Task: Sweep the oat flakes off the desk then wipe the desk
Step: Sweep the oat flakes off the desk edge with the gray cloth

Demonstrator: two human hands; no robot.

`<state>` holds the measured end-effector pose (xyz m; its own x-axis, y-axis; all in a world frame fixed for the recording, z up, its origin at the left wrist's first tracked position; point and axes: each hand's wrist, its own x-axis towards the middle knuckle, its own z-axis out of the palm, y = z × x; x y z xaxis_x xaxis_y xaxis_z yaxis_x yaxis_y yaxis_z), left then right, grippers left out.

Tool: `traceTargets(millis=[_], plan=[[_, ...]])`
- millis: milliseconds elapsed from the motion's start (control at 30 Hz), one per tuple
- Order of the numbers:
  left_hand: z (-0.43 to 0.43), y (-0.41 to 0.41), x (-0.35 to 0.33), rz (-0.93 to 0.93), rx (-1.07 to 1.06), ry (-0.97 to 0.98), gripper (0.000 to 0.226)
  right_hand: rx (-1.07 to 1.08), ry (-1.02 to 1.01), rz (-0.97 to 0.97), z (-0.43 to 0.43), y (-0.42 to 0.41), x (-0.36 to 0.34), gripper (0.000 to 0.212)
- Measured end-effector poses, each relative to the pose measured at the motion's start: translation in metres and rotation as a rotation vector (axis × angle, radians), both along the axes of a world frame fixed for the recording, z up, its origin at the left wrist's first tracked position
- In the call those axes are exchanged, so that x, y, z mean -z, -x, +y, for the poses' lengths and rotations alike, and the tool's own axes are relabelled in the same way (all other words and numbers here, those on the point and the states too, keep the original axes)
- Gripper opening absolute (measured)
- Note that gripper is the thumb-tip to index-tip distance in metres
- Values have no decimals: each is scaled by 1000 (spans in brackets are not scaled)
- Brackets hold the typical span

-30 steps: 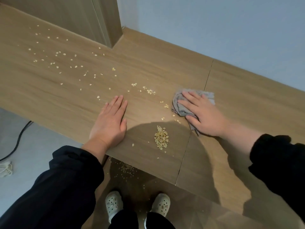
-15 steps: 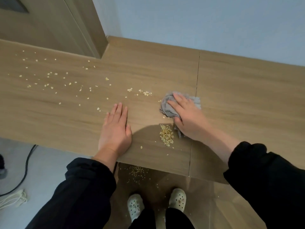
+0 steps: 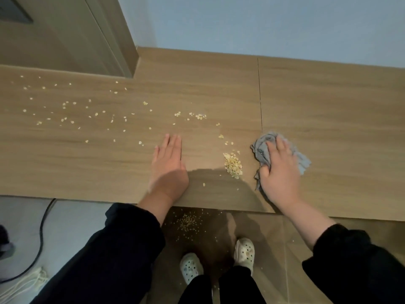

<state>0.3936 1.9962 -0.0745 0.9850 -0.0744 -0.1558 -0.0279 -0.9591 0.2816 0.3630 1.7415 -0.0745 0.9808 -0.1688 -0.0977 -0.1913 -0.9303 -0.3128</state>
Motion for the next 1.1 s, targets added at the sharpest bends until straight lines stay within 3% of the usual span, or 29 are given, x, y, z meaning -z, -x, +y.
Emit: traceTargets(millis=[267,500,700,833,933,1100], plan=[[111,23,-4,-60,-5,-149,67,211,103,108,88,4,0,67],[134,22,5,-2,3,-245,67,57,65,98,167,-15,2,66],[145,16,7,3,26,-280,71,-120,-13,60,111,8,-8,62],[155,7,10,-27,125,-242,69,172,42,3,65,-4,-2,63],[157,7,13,-62,120,-204,69,274,72,-2,78,-47,1,65],[156,7,13,-62,100,-218,74,66,63,-4,130,-92,3,64]])
